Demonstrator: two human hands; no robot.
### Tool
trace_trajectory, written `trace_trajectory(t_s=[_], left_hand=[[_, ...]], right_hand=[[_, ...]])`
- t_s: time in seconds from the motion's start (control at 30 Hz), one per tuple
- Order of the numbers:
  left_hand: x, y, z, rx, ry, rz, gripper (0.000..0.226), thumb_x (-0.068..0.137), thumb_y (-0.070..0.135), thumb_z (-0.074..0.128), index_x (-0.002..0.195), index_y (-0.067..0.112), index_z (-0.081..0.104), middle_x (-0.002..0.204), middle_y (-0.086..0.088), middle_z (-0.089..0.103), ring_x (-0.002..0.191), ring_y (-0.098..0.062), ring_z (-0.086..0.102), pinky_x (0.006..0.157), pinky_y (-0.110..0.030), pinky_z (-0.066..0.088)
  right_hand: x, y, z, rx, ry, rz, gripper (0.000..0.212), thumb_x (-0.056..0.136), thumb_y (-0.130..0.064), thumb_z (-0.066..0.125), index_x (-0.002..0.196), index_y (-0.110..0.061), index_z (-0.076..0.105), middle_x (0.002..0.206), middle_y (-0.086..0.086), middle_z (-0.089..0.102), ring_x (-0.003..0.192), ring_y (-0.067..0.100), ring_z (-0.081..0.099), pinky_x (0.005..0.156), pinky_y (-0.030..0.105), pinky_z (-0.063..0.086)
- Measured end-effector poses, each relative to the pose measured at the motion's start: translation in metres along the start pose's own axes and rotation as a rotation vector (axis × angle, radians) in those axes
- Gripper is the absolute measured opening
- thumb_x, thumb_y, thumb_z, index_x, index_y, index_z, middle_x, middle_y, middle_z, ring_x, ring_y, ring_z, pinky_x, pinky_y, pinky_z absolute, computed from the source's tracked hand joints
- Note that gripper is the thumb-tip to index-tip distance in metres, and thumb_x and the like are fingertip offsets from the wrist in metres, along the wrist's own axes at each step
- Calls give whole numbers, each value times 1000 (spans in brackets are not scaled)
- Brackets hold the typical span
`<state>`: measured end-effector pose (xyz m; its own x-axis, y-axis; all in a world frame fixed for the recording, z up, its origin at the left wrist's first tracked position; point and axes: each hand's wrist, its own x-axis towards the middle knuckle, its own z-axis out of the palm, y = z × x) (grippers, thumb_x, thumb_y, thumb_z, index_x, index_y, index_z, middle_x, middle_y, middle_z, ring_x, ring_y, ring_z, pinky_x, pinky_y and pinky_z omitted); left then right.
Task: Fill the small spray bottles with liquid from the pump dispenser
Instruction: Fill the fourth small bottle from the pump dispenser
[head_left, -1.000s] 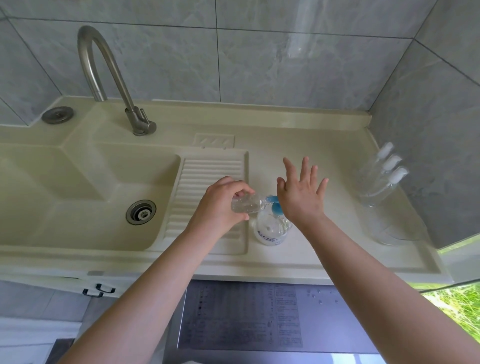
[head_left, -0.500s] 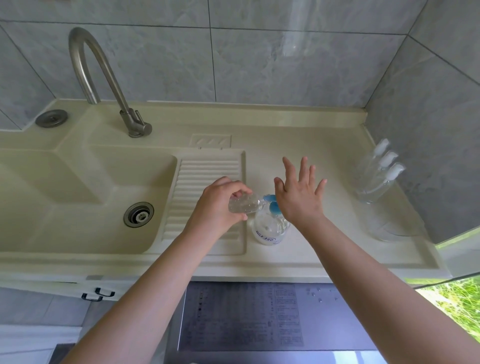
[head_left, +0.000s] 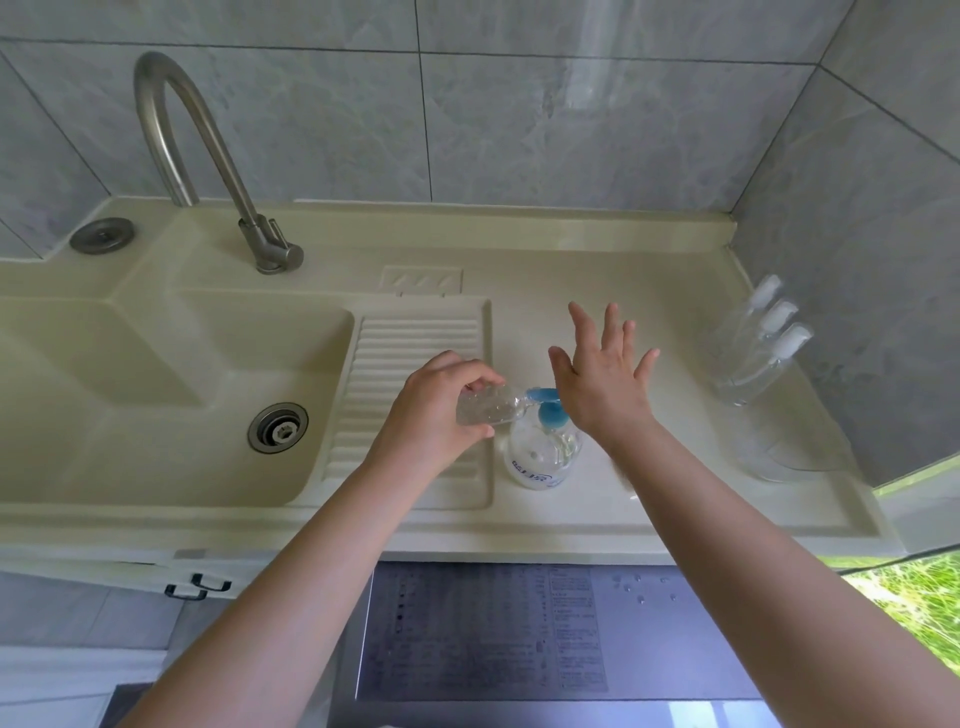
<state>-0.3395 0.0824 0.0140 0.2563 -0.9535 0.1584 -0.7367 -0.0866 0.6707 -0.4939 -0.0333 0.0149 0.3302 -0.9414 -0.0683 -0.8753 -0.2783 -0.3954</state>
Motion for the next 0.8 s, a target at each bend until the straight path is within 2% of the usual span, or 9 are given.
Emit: trace_trajectory(t_s=[0.2,0.3,0.43,0.53,0.63,0.73,0.8], left_hand=[[0,1,0,4,-5,11,53,60,10,91,106,29,72,96,10,59,87,3,56,79,2,35],[1,0,2,14,-6,10,54,59,11,91,105,31,71,95,11,58,86,1,56,79,0,36],[0,2,2,3,-7,18,53,59,10,90,106,29,71,97,9,59,87,-1,58,79,1,36],[1,3,1,3,1,18,54,59,10,90,106,29,71,97,9,59,88,-1,58,79,0,37],[1,2,2,-5,-1,16,54,59,10,90,106,29,71,98,9,59,88,-1,58,81,-2,38],[0,1,3,14,5,10,54,59,11,90,106,30,71,97,10,58,87,-2,57,83,-13,43],[0,0,3,21,2,8,53,59,12,91,105,30,71,96,11,58,87,-1,56,81,-10,42]], right_hand=[[-4,7,6,-186,65,-93,54,108,-38,22,159,-32,6,167,13,-12,153,38,-12,120,62,-5],[-7,7,7,-114,12,-41,53,108,-37,20,159,-32,7,167,13,-12,153,37,-10,120,61,-4],[-10,5,-1,0,40,-27,56,107,-43,27,159,-32,9,167,12,-11,153,34,-10,119,60,-7],[-16,7,2,-74,65,-59,57,107,-43,27,159,-33,7,167,12,-12,153,34,-12,118,60,-6],[-17,11,10,-54,9,-24,54,108,-42,21,159,-34,7,167,13,-12,153,36,-9,120,62,-3],[-16,10,16,-56,-11,-26,53,108,-41,20,159,-34,10,167,12,-13,153,36,-9,120,61,-3],[-17,10,14,-46,-5,-27,55,107,-45,21,159,-33,9,166,12,-15,153,35,-10,120,61,-4]])
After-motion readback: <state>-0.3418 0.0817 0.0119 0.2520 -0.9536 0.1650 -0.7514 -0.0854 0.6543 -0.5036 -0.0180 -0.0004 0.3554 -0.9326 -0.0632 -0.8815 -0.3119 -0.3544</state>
